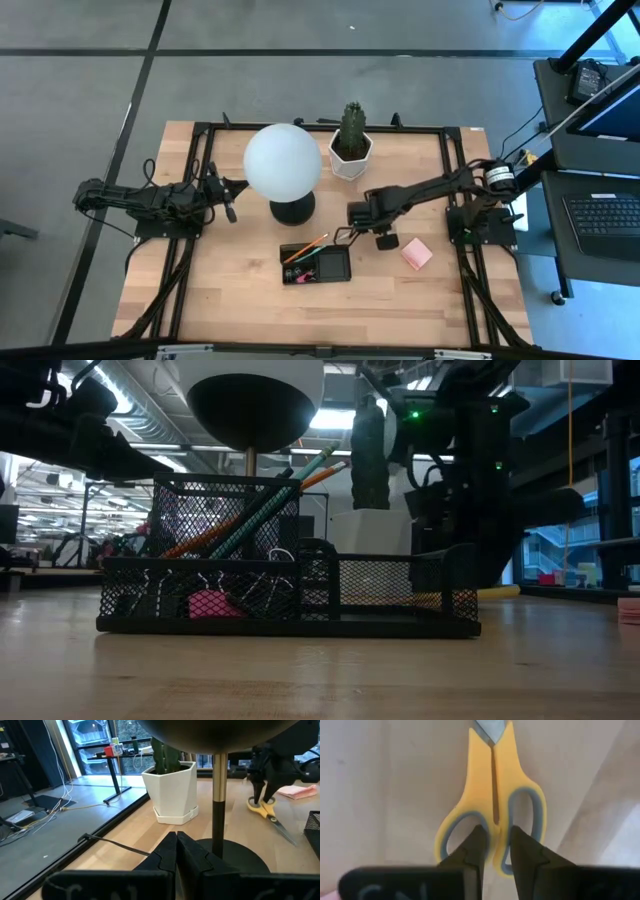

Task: Pick and place office supplies into organizer
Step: Put the yellow scissors into the desk organizer

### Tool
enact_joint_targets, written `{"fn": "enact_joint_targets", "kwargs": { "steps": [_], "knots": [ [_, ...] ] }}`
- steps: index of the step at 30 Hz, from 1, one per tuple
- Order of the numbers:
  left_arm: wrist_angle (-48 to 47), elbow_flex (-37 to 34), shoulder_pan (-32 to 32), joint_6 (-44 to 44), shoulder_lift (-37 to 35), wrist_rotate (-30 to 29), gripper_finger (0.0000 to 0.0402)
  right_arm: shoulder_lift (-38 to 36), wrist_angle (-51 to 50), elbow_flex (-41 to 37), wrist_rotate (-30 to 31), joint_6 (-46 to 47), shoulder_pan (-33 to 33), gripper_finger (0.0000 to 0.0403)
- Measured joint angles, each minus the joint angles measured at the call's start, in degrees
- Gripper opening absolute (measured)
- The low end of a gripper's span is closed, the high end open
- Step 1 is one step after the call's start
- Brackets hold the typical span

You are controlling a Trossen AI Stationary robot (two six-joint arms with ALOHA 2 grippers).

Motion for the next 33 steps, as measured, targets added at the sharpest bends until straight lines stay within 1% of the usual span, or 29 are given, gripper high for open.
{"fn": "enact_joint_targets", "kwargs": {
  "steps": [4,7,14,17,20,22,24,29,33],
  "knots": [
    [0.0,0.0,0.0,0.0,0.0,0.0,0.0004,0.0,-4.9,0.4,5.0,2.3,1.1,0.0064],
    [0.0,0.0,0.0,0.0,0.0,0.0,0.0004,-0.1,-9.9,2.2,9.0,4.0,2.0,0.0063],
    [0.0,0.0,0.0,-0.1,0.0,0.0,0.0004,-0.1,-21.8,10.7,20.7,6.5,5.6,0.0064],
    [0.0,0.0,0.0,-0.1,0.0,0.0,0.0004,-0.2,-27.4,15.1,26.5,8.6,7.8,0.0054],
    [0.0,0.0,0.0,-0.2,0.0,0.0,0.0004,-0.2,-32.8,19.7,31.1,11.0,10.1,0.0030],
    [0.0,0.0,0.0,-0.2,0.0,0.0,0.0004,-0.2,-35.0,22.4,31.6,11.5,11.4,0.0010],
    [0.0,0.0,0.0,-0.4,0.0,0.0,0.0004,-0.2,-35.1,24.2,31.5,11.7,12.5,0.0004],
    [0.0,0.0,0.0,-0.6,0.0,0.0,0.0004,-0.3,-35.2,26.2,31.1,16.5,13.2,0.0028],
    [0.0,0.0,0.0,-0.6,0.0,0.3,0.0004,-1.4,-35.4,25.3,25.9,16.8,13.0,0.0042]
  ]
}}
